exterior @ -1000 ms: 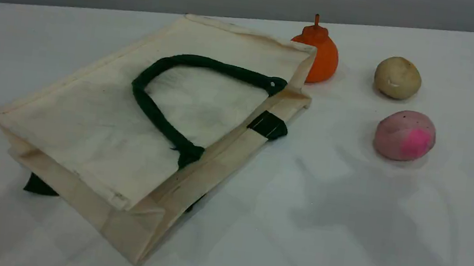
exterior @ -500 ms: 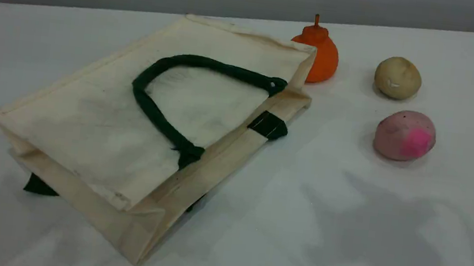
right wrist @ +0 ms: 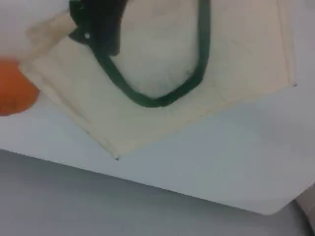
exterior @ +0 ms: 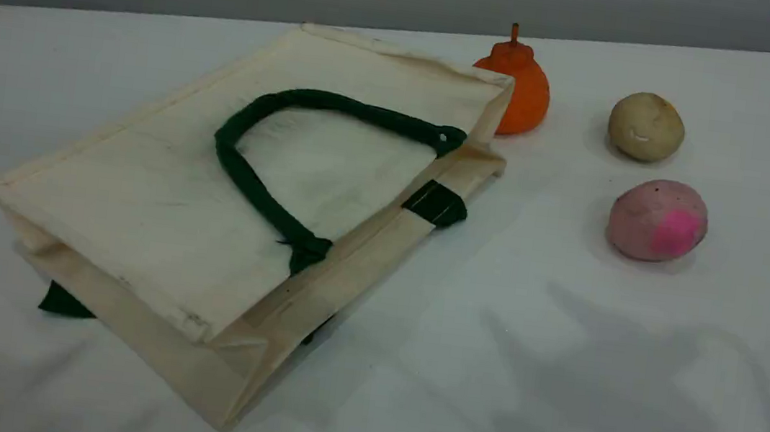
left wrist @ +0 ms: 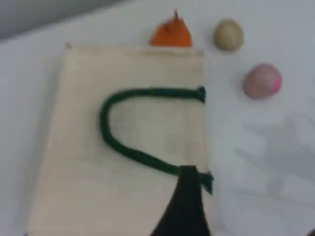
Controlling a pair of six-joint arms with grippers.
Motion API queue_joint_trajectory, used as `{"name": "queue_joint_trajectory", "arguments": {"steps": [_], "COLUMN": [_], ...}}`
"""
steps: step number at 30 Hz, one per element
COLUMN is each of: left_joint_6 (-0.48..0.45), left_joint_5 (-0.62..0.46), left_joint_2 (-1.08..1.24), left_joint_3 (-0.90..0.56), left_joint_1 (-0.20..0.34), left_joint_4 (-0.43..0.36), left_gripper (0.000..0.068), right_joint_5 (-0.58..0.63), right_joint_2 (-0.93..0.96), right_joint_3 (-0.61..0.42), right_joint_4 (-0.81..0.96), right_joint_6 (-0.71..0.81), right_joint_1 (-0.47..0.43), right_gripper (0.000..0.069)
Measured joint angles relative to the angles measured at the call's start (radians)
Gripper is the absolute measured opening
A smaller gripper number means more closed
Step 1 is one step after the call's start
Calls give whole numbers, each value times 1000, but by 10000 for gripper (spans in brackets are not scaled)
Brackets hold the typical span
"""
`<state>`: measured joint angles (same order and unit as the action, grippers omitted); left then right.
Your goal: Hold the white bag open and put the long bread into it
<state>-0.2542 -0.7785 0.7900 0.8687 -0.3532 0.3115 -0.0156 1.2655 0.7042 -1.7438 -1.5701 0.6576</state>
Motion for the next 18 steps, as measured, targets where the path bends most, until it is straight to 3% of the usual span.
{"name": "queue_joint_trajectory", "arguments": {"steps": [6,18], "left_joint_6": [-1,66], "left_joint_5": [-60,-194], "left_joint_2": [-242,-677], "left_joint_3": [-116,-273], "left_joint_1": [0,1], "left_joint_4": [-8,-97], "left_gripper": [578,578], "right_joint_5": [51,16], "right_joint_2": [0,-1], "right_joint_3": [0,-37], "right_joint_4": [0,-1], "right_joint_6": [0,0], "right_joint_1": [0,0], "right_gripper": [432,432]}}
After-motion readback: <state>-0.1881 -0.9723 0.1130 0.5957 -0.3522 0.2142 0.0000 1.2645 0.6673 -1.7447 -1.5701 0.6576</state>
